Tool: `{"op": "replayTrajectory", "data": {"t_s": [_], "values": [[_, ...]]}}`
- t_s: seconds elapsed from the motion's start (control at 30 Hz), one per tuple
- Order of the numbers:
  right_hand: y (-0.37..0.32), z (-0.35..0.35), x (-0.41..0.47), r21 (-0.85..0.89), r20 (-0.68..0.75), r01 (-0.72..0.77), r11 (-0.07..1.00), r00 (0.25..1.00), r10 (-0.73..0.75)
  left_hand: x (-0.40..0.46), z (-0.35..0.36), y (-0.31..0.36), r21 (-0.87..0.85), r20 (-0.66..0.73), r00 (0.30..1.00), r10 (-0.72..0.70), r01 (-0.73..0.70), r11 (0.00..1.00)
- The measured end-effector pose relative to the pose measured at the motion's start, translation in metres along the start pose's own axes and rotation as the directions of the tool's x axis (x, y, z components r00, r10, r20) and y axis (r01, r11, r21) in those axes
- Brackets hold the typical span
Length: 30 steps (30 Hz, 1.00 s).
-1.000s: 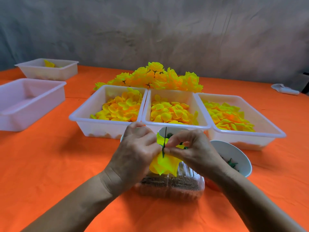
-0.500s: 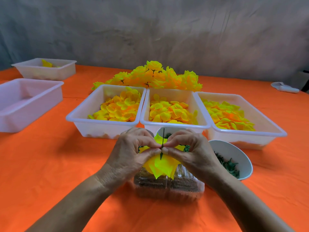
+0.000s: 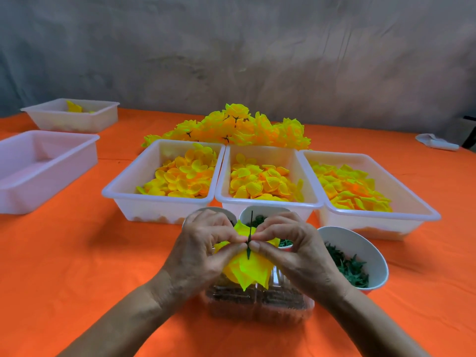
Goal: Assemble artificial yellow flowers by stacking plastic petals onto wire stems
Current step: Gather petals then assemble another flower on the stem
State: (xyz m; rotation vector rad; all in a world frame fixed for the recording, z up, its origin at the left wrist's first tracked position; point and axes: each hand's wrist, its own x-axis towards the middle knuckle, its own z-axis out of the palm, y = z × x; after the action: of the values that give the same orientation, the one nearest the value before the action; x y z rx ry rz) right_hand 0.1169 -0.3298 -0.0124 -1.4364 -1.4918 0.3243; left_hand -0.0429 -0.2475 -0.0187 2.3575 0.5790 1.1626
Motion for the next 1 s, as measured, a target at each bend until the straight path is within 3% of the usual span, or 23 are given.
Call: {"op": "replayTrajectory", "data": {"t_s": [0.07, 0.17, 0.23, 0.5, 0.67, 0.8, 1.0], "values": [[-0.006, 0.002, -0.004, -0.047, -0.022, -0.031, 0.998, 0.999, 0.03, 0.004, -0.009, 0.005, -0.047, -0.014, 0.999, -0.036, 0.035, 0.998], [-0.013, 0.015, -0.01, -0.131, -0.182, -0.012, 0.991, 0.983, -0.012, 0.012, -0.013, 0.014, -0.11, -0.075, 0.996, -0.058, 0.049, 0.993], [-0.012, 0.025, -0.011, -0.187, -0.269, -0.022, 0.982, 0.963, -0.03, 0.017, -0.007, 0.018, -0.05, -0.06, 0.998, -0.036, 0.033, 0.998], [0.005, 0.045, -0.018, -0.093, -0.469, 0.055, 0.994, 0.878, -0.093, 0.019, 0.003, 0.012, 0.019, -0.052, 0.998, -0.028, 0.029, 0.999], [0.001, 0.049, -0.018, -0.091, -0.502, 0.054, 0.994, 0.86, -0.093, 0.023, 0.002, 0.016, 0.016, -0.016, 0.999, -0.034, 0.035, 0.999], [-0.008, 0.046, -0.021, -0.046, -0.46, -0.066, 0.997, 0.887, 0.038, 0.022, -0.002, 0.017, -0.07, 0.015, 0.991, -0.129, 0.13, 0.989], [-0.021, 0.047, -0.014, -0.219, -0.463, -0.163, 0.962, 0.885, 0.044, 0.022, -0.003, 0.02, -0.072, 0.022, 0.991, -0.131, 0.132, 0.989]]}}
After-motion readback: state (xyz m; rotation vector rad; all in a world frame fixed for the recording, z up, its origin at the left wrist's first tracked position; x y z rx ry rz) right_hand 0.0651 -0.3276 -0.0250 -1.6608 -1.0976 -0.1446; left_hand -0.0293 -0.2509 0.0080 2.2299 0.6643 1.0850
